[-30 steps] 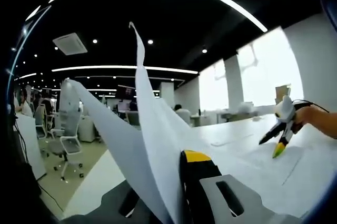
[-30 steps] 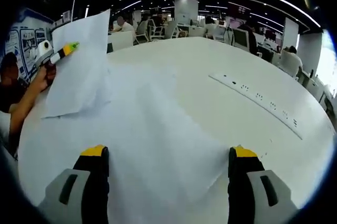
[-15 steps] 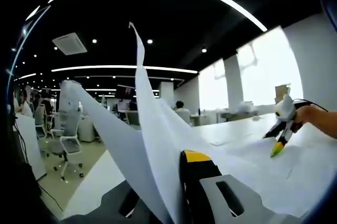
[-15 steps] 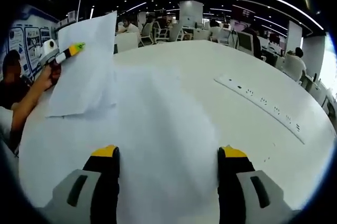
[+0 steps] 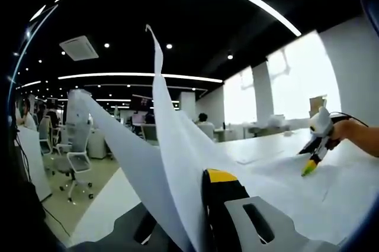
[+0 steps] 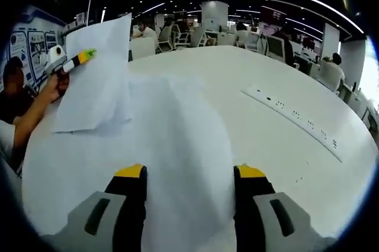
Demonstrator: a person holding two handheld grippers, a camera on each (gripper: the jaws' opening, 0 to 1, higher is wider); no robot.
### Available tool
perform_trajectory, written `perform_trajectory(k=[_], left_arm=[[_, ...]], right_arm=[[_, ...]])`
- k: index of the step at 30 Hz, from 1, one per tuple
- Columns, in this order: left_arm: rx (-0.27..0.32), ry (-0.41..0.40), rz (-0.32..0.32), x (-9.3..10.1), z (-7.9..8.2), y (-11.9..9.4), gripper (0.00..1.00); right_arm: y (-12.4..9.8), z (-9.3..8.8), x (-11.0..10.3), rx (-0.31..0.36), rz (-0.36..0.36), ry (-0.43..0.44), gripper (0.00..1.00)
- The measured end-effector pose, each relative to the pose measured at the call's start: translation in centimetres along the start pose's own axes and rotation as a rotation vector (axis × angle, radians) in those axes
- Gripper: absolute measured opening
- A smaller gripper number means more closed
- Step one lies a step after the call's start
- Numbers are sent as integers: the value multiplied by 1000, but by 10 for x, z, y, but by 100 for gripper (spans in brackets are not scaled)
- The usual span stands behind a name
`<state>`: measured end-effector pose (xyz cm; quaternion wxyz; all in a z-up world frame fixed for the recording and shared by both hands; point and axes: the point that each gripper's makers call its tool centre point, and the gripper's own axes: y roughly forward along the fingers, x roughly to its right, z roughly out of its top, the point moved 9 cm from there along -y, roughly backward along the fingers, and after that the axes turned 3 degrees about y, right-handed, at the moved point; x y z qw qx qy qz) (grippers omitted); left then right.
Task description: Organize the stack of printing papers by aligning and flattening the scattered papers on the table
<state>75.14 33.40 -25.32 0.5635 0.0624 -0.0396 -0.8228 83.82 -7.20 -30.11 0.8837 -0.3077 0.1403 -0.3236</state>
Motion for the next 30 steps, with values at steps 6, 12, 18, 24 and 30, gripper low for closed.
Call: perform_trajectory(k=[6, 12, 18, 24, 30], left_arm=[[0, -2, 0, 0, 0, 1, 7], [0, -2, 1, -2, 0, 1, 7], [1, -3, 1, -2, 0, 1, 7], [5, -12, 2, -2, 1, 1, 7], [14, -27, 4, -3, 2, 0, 7]], right_arm=[[-1, -1, -2, 15, 15, -23, 45], [2, 1, -6, 15, 22, -23, 22], [1, 4, -7, -8, 39, 41, 9], [-10, 21, -9, 117, 91, 144, 3], [-19, 28, -13, 158, 133, 218, 2]])
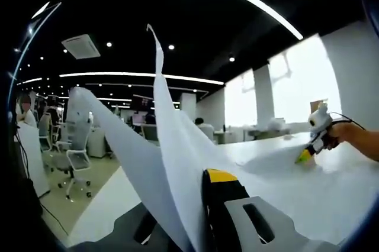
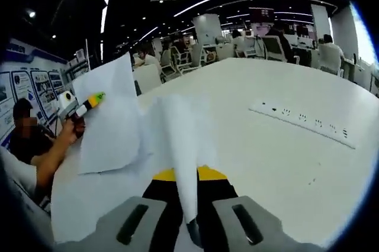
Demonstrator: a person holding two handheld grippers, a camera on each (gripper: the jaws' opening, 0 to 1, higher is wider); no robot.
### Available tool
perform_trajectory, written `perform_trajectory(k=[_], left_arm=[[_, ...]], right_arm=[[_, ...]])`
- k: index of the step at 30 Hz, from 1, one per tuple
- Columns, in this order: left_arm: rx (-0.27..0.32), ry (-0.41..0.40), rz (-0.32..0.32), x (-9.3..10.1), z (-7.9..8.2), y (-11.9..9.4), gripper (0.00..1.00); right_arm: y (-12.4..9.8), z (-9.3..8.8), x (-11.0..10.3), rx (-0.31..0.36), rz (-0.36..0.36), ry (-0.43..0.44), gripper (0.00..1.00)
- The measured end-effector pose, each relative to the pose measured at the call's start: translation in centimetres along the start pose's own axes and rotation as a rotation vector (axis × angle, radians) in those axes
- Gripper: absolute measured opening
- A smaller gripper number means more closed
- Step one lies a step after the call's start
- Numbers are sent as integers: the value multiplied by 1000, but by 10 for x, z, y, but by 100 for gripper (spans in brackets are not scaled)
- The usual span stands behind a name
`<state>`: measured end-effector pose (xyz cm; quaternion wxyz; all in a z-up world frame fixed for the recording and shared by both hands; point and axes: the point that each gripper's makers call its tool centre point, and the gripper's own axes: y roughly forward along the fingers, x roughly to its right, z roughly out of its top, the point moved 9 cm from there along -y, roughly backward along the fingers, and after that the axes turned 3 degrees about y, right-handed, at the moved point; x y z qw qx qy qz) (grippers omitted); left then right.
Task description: Organize the stack of printing papers by aligning and flattening the scattered papers on the table
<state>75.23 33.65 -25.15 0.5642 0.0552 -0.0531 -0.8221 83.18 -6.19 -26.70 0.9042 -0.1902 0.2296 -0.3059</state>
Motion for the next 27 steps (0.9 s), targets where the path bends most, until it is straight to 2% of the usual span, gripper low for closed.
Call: perform_trajectory(k=[2, 3, 8, 16, 27], left_arm=[[0, 0, 1, 0, 0, 0, 7], [2, -7, 0, 0, 0, 0, 7], [3, -14, 0, 0, 1, -1, 7], [6, -54, -3, -1, 0, -1, 6], [9, -76, -3, -1, 1, -1, 6]], right_arm=[[-1, 4, -2, 38, 30, 24, 1], [-4, 6, -4, 44, 67, 74, 0], [-12, 16, -8, 88, 116, 151, 0], [-20, 25, -13, 126, 148, 185, 0], [-39, 37, -25, 214, 170, 172, 0]])
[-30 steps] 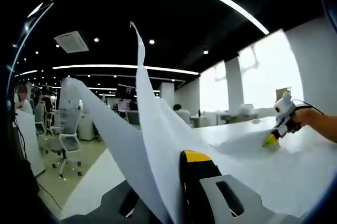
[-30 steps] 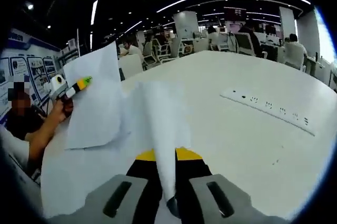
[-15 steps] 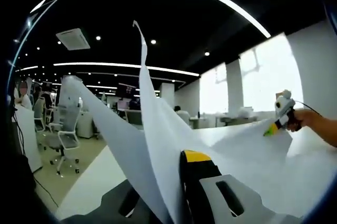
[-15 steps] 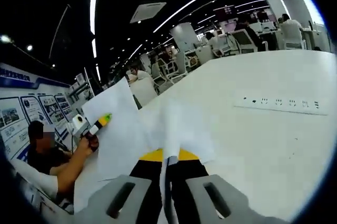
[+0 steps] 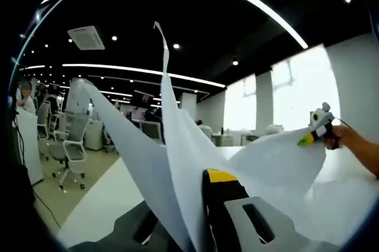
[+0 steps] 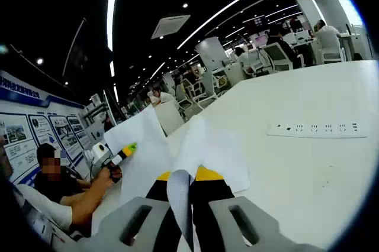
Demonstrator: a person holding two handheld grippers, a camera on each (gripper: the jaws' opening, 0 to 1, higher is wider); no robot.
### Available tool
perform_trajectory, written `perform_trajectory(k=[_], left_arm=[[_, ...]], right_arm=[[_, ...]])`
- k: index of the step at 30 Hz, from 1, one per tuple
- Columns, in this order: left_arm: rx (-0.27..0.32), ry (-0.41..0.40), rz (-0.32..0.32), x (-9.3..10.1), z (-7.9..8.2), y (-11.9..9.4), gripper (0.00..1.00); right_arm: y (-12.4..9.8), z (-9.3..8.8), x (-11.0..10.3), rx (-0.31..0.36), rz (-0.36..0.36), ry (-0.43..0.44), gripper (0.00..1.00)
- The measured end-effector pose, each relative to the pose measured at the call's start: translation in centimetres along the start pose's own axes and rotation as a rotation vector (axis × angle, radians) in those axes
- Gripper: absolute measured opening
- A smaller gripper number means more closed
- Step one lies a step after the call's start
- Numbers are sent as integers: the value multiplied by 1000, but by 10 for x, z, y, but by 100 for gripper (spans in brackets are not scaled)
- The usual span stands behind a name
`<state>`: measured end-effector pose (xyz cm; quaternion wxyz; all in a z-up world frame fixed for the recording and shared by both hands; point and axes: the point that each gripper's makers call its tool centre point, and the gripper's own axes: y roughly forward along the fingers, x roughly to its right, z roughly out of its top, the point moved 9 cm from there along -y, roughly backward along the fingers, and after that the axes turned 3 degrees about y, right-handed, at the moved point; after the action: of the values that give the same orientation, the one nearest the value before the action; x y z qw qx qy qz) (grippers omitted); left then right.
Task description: Organize the stack of printing papers by aligning and flattening the scattered papers on the table
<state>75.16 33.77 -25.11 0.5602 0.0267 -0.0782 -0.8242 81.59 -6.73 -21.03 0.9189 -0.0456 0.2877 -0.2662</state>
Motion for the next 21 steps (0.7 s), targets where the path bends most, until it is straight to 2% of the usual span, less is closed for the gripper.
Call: perform_trajectory(k=[9, 13, 21], left_arm=[[1, -20, -1, 0, 0, 0, 6], [0, -24, 0, 0, -1, 0, 6], [-3, -24, 2, 0, -2, 0, 6]], right_arm=[[-10, 16, -5, 78, 9, -23, 0], [-18, 25, -9, 164, -5, -56, 0], [-33, 38, -25, 268, 11, -69, 0]])
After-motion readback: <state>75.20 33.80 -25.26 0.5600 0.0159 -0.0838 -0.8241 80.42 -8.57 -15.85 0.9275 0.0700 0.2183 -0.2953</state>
